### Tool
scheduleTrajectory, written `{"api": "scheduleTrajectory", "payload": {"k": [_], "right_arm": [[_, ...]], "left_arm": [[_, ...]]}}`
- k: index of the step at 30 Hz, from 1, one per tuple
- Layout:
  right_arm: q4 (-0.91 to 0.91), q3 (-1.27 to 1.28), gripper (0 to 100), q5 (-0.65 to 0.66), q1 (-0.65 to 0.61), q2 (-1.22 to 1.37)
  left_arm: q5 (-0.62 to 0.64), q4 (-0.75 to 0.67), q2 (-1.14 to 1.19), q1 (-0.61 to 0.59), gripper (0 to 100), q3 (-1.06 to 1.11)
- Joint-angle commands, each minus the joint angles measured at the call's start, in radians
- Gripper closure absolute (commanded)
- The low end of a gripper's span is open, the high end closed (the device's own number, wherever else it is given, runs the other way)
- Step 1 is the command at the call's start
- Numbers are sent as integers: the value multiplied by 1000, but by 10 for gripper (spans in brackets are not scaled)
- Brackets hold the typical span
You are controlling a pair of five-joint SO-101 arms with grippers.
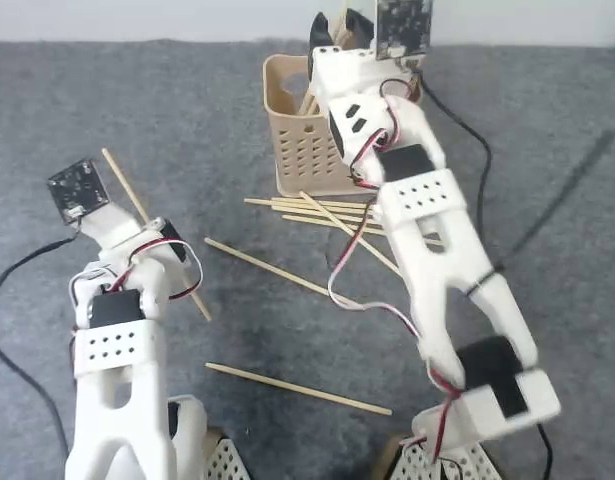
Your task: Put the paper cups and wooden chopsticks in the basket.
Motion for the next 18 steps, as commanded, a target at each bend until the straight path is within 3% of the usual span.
{"api": "scheduleTrajectory", "payload": {"k": [1,7,11,18], "right_arm": [[170,-40,953,-14,-1,-180],[519,17,991,-175,50,-452],[700,141,991,-183,62,-661],[817,440,991,-181,58,-848]], "left_arm": [[-12,-28,-34,-8,987,-10],[-6,-21,-32,-8,987,-56],[-6,35,-29,-2,987,-174],[-5,219,209,38,987,-627]]}}
